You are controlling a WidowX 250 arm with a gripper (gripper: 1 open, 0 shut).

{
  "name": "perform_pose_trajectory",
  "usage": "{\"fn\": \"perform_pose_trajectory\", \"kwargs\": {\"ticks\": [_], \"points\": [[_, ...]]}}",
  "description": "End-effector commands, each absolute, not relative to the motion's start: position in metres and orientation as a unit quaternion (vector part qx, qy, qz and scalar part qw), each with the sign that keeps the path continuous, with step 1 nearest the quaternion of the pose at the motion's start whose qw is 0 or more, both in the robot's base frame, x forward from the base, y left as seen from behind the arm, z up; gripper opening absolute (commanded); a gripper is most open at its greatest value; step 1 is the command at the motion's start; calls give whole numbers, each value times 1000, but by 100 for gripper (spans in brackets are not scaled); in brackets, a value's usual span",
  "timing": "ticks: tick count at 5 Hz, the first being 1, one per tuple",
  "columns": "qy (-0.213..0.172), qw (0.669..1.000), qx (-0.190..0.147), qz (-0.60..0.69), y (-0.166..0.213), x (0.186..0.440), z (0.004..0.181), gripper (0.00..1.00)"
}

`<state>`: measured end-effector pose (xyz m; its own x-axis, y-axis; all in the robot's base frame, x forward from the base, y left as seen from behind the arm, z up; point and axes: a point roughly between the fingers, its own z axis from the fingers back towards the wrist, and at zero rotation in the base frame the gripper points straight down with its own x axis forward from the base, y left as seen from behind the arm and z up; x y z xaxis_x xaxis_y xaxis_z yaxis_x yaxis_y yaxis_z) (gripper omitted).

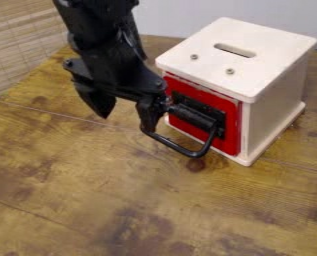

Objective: Close the drawer

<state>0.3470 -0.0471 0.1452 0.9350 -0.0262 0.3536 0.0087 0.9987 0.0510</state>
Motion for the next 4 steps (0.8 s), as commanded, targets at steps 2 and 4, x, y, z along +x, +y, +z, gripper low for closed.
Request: {"fn": "perform_pose_trajectory", "kwargs": {"ticks": [2,4], "points": [[-211,977,18,0,-47,352,161,100],[-218,976,19,13,-47,352,160,100]]}}
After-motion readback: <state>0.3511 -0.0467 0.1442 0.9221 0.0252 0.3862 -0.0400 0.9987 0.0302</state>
